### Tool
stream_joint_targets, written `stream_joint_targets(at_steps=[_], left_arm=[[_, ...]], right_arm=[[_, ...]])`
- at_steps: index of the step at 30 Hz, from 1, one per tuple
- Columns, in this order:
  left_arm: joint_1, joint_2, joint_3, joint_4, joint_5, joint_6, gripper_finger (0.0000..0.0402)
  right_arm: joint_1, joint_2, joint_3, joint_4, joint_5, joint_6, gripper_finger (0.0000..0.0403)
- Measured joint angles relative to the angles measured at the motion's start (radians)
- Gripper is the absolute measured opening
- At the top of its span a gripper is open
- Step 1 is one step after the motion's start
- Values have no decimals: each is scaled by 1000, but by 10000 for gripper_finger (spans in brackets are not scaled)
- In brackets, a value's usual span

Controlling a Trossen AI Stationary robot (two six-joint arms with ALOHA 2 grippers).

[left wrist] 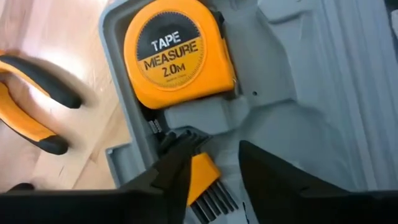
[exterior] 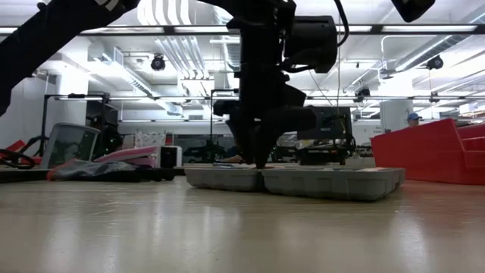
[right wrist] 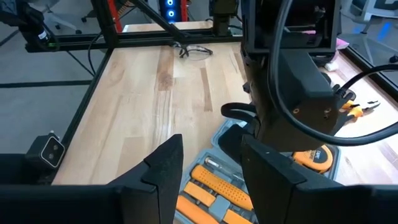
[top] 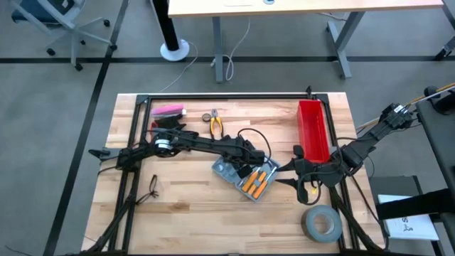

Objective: Prefit tool cases
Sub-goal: Remove the hex key set from the pre-fit tool case

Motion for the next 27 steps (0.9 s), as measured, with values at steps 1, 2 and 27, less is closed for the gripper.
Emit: stream_joint_targets(at_steps=[1, 2, 27], left_arm=[[0, 0, 0, -2, 0, 0, 158], [0, 0, 0, -8, 0, -1, 164], [2, 15, -66, -28, -77, 51, 72]], right_arm=[[0, 0, 0, 0, 0, 0, 141], [0, 0, 0, 0, 0, 0, 140], [0, 0, 0, 6, -19, -9, 133]])
